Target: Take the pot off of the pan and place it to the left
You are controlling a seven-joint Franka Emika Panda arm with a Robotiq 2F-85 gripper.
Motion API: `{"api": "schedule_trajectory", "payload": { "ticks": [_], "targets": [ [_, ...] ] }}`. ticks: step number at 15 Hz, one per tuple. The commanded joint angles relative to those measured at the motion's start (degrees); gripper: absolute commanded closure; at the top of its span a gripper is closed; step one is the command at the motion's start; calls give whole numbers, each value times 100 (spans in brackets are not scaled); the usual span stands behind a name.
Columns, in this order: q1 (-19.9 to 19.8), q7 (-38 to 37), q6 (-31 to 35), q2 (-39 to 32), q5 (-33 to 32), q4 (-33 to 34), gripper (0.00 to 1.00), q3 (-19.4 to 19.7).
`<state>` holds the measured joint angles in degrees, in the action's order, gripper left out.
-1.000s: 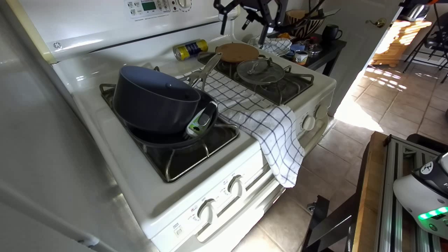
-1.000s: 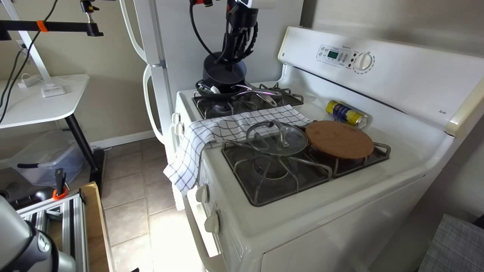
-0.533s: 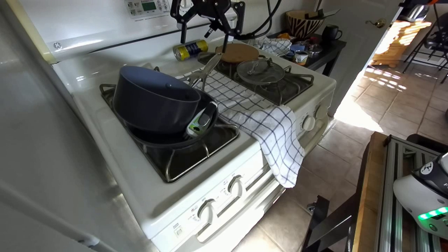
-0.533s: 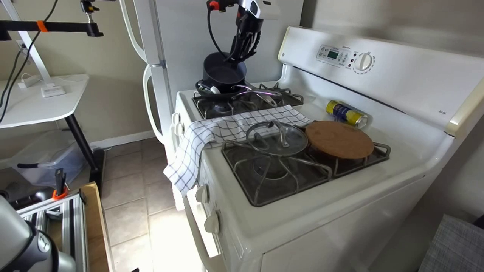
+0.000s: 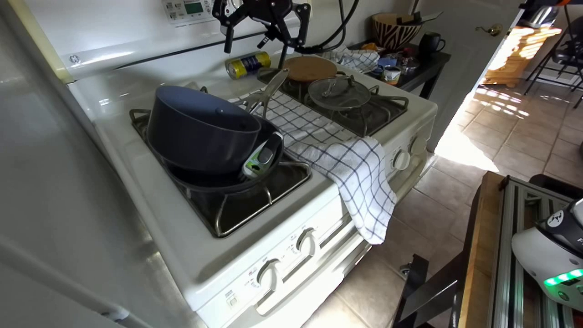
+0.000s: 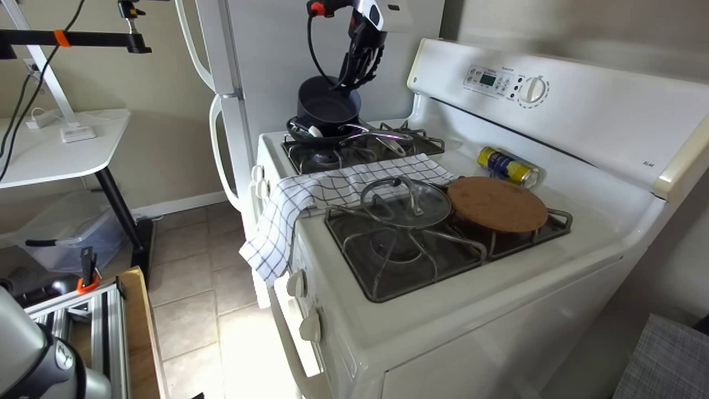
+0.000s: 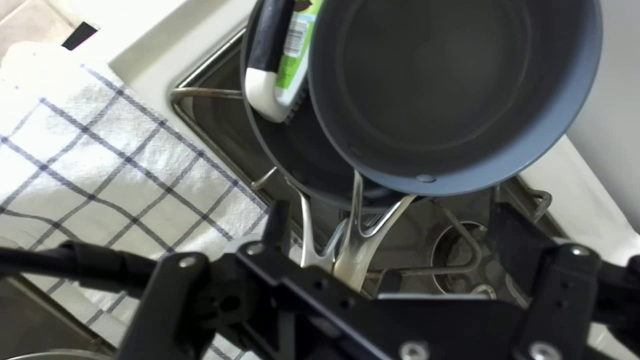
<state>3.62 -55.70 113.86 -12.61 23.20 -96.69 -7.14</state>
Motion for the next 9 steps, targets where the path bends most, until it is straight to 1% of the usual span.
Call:
{"api": "schedule_trajectory", "payload": {
  "ticks": [1,6,9],
  "targets": [
    [166,-70,373,-349,143,162,0,76],
    [284,-87,257,-706,81,223,0,63],
    [371,-186,263,-939,-67,305,0,117]
  ]
}}
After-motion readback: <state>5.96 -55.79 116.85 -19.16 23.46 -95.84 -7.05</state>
